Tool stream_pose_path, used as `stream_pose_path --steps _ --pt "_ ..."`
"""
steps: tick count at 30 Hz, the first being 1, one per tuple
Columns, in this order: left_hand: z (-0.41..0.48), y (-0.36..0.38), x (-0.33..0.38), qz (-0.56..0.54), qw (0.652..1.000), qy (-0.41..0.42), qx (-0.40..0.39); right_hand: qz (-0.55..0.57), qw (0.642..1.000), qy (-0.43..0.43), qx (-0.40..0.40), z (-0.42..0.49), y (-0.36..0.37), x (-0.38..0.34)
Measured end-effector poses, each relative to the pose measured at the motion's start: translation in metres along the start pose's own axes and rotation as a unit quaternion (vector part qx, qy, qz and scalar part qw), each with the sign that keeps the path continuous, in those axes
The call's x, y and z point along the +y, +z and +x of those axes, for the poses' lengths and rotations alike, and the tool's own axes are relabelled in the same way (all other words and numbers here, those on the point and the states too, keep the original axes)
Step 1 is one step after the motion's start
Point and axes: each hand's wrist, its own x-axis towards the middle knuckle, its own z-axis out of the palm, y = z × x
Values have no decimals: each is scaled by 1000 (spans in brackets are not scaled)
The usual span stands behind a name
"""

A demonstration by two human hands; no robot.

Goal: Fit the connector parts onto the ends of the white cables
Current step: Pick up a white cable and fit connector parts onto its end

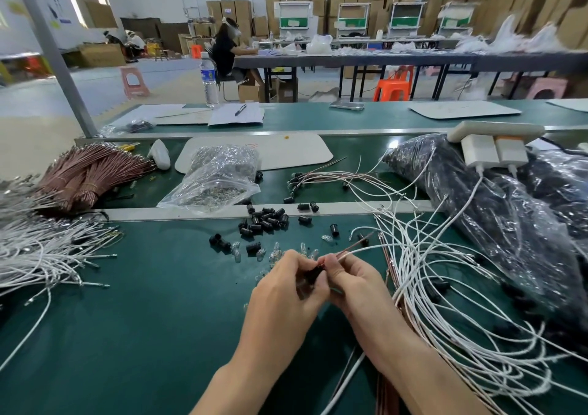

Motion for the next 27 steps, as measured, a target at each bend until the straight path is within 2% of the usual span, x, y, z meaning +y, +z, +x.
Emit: stream_pose_path --steps 5,7,13,20,27 --pt "0 0 3 -24 1000 -4 0 -20 999 5 45 0 2 2" --pt "0 2 3 -27 1000 -3 -10 6 999 7 49 4 -2 1" --pt "1 0 -2 -81 996 -48 -10 104 995 -13 5 11 -6 3" --pt "5 -5 -1 -213 969 -86 -91 132 991 -8 -2 13 -16 2" --pt "8 -6 -5 -262 955 -114 -82 140 990 7 -29 10 -16 0"
